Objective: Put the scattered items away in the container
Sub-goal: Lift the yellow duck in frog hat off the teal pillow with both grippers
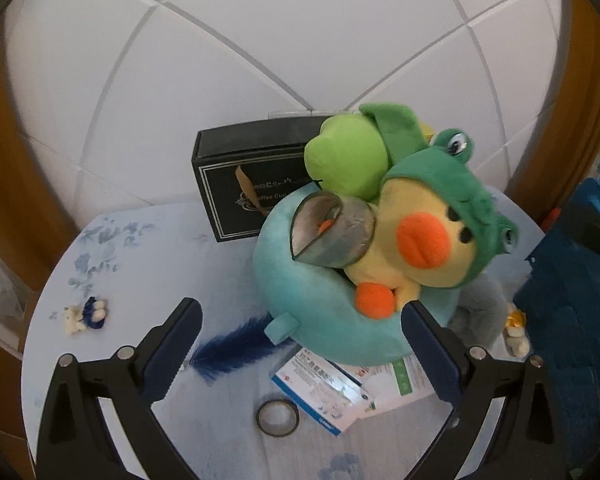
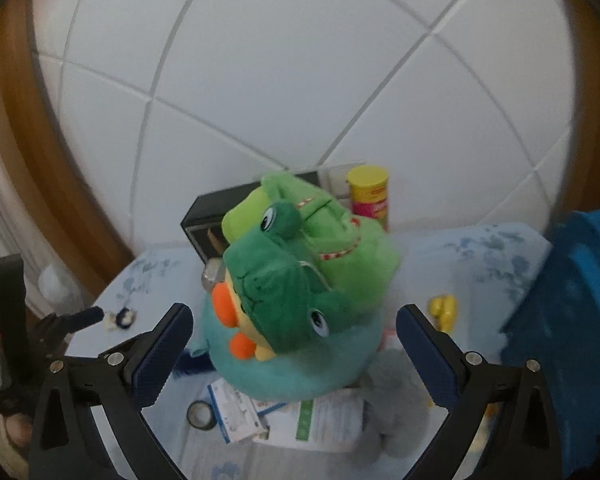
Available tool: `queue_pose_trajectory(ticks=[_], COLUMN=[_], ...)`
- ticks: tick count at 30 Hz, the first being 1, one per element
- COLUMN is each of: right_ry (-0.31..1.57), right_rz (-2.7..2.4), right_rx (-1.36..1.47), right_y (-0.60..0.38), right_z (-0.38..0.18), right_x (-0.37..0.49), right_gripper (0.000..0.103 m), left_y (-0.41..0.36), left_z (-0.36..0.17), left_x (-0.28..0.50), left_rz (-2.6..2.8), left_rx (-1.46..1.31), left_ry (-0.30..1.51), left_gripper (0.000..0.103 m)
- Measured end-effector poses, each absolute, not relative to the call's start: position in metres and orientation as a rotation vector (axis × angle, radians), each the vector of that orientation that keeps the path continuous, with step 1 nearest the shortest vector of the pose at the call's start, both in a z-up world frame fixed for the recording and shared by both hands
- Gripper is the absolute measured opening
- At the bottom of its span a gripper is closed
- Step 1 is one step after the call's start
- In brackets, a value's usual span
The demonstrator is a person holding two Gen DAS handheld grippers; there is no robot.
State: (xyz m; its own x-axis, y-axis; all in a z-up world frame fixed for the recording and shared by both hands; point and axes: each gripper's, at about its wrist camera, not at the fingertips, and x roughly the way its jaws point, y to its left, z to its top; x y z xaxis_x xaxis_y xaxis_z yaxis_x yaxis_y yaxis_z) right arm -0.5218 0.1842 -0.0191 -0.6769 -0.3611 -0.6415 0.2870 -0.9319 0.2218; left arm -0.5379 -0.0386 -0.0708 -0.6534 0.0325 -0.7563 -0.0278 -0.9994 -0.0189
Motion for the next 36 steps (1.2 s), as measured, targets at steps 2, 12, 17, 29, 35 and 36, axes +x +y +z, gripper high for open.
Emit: queue_pose_trajectory(ticks=[2, 12, 17, 29, 35, 36], right_ry=[-0.124, -0.118, -0.273, -0.142, -0.086, -0.094], right_rz=[-2.573, -2.496, -2.366, -2.229, -2.219, -2.242], right_rx=[1.041, 1.204, 1.291, 1.339, 1.387, 1.377], right_y=[0.174, 0.14, 0.165, 0.185, 0.2, 0.206], right_z=[-0.028, -0.084, -0.107, -0.129, -0.142, -0.138], right_x=[-0.537, -0.597, -0.583, -0.467, -0.412, -0.409], right_gripper=[0.103, 0.103, 0.101, 0.053, 0.053, 0.053], left_y=[-0.039, -0.036, -0.038, -0.018, -0.023, -0.024], left_z=[-0.082, -0.127, -0.13, -0.14, -0.147, -0.147], left_x=[-0.546, -0.56, -0.549, -0.488, -0.453, -0.447], left_rz=[2.815, 2.773, 2.778, 2.744, 2.741, 2.744], left_rx=[-1.304, -1.38, -1.376, -1.402, -1.424, -1.425], left_ry=[-0.007, 0.02, -0.001, 0.015, 0.002, -0.001], left_gripper=[0.101, 0.101, 0.101, 0.101, 0.101, 0.101])
